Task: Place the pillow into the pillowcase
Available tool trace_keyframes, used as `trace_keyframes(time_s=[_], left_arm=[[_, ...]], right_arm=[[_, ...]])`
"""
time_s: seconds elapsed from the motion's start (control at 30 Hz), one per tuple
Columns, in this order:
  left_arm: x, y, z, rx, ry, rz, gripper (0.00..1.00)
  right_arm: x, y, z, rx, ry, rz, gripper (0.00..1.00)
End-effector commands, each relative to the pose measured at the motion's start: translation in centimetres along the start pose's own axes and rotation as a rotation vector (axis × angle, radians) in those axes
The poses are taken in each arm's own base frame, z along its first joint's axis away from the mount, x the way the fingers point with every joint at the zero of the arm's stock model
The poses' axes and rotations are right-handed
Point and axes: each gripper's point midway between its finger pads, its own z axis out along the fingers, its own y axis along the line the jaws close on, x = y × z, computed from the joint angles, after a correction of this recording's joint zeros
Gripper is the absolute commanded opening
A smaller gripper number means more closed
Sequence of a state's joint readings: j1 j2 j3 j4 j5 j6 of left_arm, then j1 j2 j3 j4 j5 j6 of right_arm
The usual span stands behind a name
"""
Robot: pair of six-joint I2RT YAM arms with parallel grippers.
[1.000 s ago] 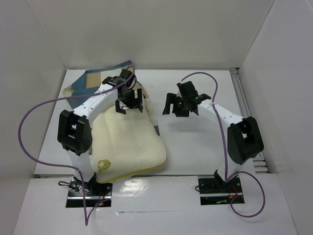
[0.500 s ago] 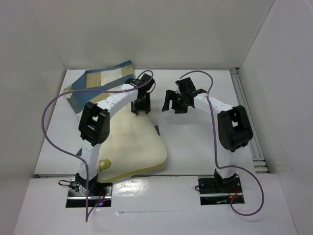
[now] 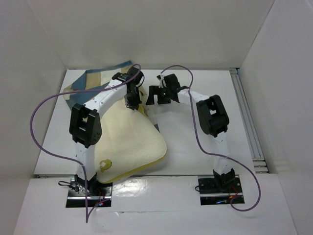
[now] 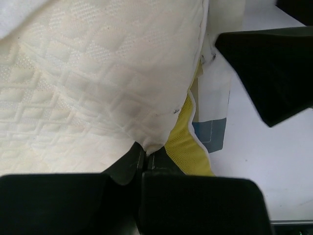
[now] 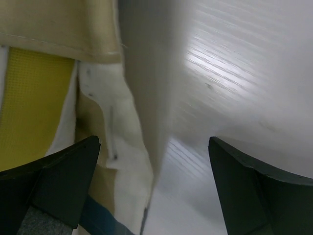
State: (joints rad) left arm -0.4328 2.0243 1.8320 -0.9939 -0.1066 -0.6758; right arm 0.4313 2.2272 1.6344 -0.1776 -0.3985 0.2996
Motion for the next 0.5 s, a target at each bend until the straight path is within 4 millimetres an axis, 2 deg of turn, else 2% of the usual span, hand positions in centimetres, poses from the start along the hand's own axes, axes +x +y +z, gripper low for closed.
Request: trace_keyframes(time_s=[0.0, 0.07, 0.13, 0.17, 0.2, 0.23, 0.27, 0.3, 0.33, 0.37, 0.4, 0.43, 0.47], left_arm=[[-0.2, -0.4, -2.2, 0.059, -0.024, 0.022, 0.0], [0.0, -0.2, -2.6, 0.06, -0.025, 0.022, 0.0], [-0.1, -0.2, -3.0, 0.065, -0.033, 0.022, 0.0], [-0.1, -0.2, -3.0, 0.065, -0.033, 0.022, 0.0], [0.1, -0.1, -3.1, 0.065, -0.033, 0.022, 0.0], [0.1, -0.1, -3.1, 0.065, -0.033, 0.022, 0.0], [-0.2, 0.4, -3.1, 0.052, -0.04, 0.002, 0.0], [-1.0, 0.6, -3.4, 0.056, -0.055, -0.012, 0.0], [-1.7, 0.7, -4.1, 0.066, -0.077, -0.038, 0.0], [-3.4, 1.2, -5.3, 0.081, -0.12, -0.068, 0.0], [-4.3, 1.9, -6.3, 0.078, -0.146, -0.087, 0.0], [-5.0, 2.6, -7.9, 0.082, -0.167, -0.106, 0.0], [-6.9, 3.1, -10.1, 0.107, -0.219, -0.126, 0.0]], right_arm=[[-2.1, 4.1, 1.8, -0.153, -0.074, -0.127, 1.0], [-1.9, 5.1, 2.9, -0.196, -0.073, -0.136, 1.0], [-1.7, 6.6, 3.7, -0.242, -0.066, -0.148, 0.89], [-2.2, 6.9, 3.6, -0.248, -0.083, -0.156, 0.72], [-2.2, 7.9, 3.6, -0.274, -0.077, -0.153, 0.47], [-3.3, 8.7, 2.7, -0.286, -0.107, -0.16, 0.0], [-3.9, 10.1, 1.3, -0.29, -0.128, -0.176, 0.0], [-4.3, 10.7, 0.2, -0.291, -0.134, -0.193, 0.0], [-4.6, 11.7, -0.9, -0.289, -0.142, -0.201, 0.0], [-5.1, 12.4, -2.5, -0.29, -0.149, -0.214, 0.0], [-6.4, 14.3, -6.0, -0.302, -0.187, -0.244, 0.0], [-5.6, 14.9, -8.0, -0.308, -0.15, -0.232, 0.0], [-5.4, 16.6, -12.0, -0.312, -0.173, -0.255, 0.0]])
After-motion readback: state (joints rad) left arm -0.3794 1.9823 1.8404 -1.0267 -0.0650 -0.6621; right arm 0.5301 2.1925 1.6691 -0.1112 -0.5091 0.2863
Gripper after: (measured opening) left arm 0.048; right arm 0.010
